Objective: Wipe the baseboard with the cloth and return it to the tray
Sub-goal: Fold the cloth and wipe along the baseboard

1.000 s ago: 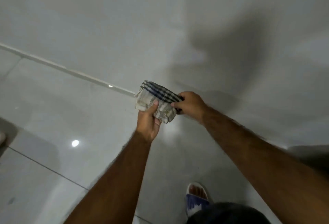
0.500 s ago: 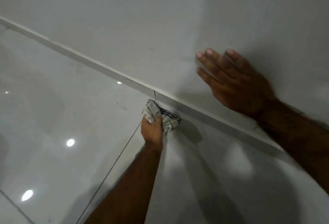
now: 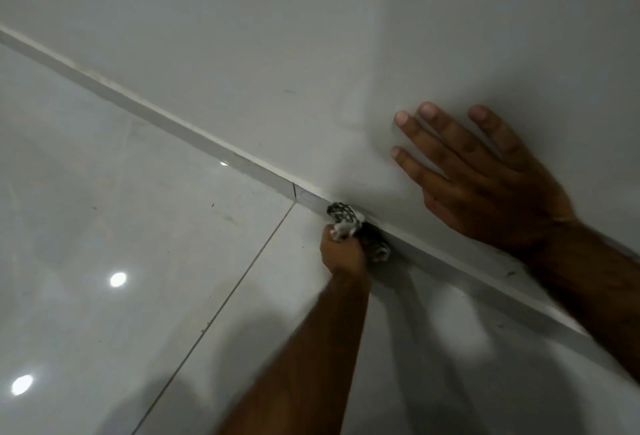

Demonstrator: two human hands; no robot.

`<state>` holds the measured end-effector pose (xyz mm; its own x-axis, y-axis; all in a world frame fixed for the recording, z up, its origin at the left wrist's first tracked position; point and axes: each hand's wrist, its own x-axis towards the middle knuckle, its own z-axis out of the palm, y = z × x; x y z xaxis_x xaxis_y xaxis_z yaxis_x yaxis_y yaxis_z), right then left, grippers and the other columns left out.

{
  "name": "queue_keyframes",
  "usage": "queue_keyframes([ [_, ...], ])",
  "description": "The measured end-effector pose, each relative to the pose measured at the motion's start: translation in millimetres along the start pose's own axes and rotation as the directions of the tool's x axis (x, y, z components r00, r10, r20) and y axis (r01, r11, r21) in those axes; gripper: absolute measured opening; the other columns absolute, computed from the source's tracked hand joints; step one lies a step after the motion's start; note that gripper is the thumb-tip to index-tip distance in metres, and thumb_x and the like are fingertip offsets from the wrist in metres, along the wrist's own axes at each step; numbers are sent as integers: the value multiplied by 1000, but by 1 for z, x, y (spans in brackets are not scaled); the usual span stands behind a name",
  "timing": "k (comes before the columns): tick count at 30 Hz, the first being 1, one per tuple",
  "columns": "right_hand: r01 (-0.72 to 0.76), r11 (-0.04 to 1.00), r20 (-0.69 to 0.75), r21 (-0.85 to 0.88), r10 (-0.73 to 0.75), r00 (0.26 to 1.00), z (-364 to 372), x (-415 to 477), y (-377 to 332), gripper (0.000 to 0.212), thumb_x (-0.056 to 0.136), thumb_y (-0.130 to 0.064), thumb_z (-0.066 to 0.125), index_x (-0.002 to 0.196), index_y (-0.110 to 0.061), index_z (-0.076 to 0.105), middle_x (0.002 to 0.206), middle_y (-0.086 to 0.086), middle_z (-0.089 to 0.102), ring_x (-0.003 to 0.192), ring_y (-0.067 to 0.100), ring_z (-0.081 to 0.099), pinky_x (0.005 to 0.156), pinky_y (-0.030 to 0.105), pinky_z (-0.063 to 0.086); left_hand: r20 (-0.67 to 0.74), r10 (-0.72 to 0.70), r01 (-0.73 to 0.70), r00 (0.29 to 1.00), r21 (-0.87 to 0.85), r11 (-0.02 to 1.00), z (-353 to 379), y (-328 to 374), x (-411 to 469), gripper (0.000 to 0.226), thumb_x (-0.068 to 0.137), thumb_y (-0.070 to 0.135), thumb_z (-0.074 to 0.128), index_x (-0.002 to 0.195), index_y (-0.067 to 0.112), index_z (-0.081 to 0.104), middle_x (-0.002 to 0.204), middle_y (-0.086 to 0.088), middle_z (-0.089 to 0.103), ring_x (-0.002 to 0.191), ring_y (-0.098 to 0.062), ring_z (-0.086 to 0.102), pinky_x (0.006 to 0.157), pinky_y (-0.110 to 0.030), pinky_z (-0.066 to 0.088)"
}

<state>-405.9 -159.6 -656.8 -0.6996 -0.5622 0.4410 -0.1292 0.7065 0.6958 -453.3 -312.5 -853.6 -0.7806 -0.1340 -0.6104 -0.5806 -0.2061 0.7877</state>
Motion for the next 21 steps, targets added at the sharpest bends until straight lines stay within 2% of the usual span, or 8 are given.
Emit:
queue_keyframes([
  [2, -14, 1000, -21, 14, 14, 1000, 0, 1, -2, 53, 102, -22, 56, 153, -8, 56, 170, 18, 37, 157, 36, 36, 130, 52, 18, 96, 50, -58, 994, 83, 995, -8, -8, -1, 25, 87, -2, 57, 93, 17, 72, 101, -13, 76, 102, -40, 70, 94, -55, 60],
  [4, -30, 999, -38, 28, 31, 999, 0, 1, -3, 50, 103, -24, 57, 151, -9, 58, 169, 18, 39, 157, 35, 37, 130, 51, 19, 51, 115, -120, 992, 100, 988, -19, 4, 16, 24, 90, -4, 58, 100, 12, 73, 107, -18, 76, 103, -38, 72, 95, -51, 60],
  [7, -29, 999, -56, 25, 30, 998, 2, 0, -3, 49, 105, -25, 57, 151, -9, 59, 168, 18, 40, 156, 36, 39, 131, 51, 17, -118, 110, -126, 987, -143, 982, -37, 49, 56, 30, 92, -8, 63, 119, 3, 69, 99, -15, 75, 84, -27, 77, 69, -32, 64],
  [9, -29, 999, -68, 18, 30, 997, 4, 0, -3, 49, 105, -24, 58, 151, -9, 59, 167, 18, 42, 155, 36, 40, 130, 51, 18, -177, 63, -101, 982, -211, 972, -44, 70, 80, 36, 89, -7, 69, 125, 0, 67, 110, -16, 76, 91, -28, 75, 73, -35, 65],
  [12, -35, 999, -70, 17, 36, 997, 4, 0, -3, 49, 105, -23, 58, 152, -9, 58, 167, 18, 41, 155, 36, 40, 130, 51, 18, -145, 11, -35, 989, -165, 986, -42, 63, 76, 36, 92, -1, 68, 128, -2, 65, 126, -27, 71, 113, -41, 72, 96, -58, 59],
  [15, -30, 999, -56, 19, 31, 998, 2, 1, -3, 48, 105, -22, 56, 151, -9, 58, 167, 19, 42, 155, 36, 41, 129, 51, 20, -13, 85, -84, 996, 89, 993, -27, 25, 35, 24, 91, 6, 69, 110, 21, 72, 116, -8, 75, 111, -32, 72, 99, -47, 59],
  [19, -30, 999, -61, 17, 31, 998, 1, 2, -3, 45, 105, -20, 56, 148, -9, 62, 165, 18, 44, 153, 36, 43, 127, 51, 25, 44, 204, -209, 978, 212, 955, -25, 10, 20, 36, 88, 3, 68, 123, 9, 73, 119, -11, 77, 111, -30, 71, 100, -43, 59],
  [21, -31, 999, -70, 17, 32, 997, 0, 2, -3, 42, 106, -19, 54, 146, -9, 63, 164, 18, 46, 152, 36, 44, 127, 51, 25, -46, 258, -248, 965, 154, 956, -33, 34, 41, 18, 90, 1, 67, 107, 4, 73, 96, -9, 79, 94, -31, 73, 78, -34, 64],
])
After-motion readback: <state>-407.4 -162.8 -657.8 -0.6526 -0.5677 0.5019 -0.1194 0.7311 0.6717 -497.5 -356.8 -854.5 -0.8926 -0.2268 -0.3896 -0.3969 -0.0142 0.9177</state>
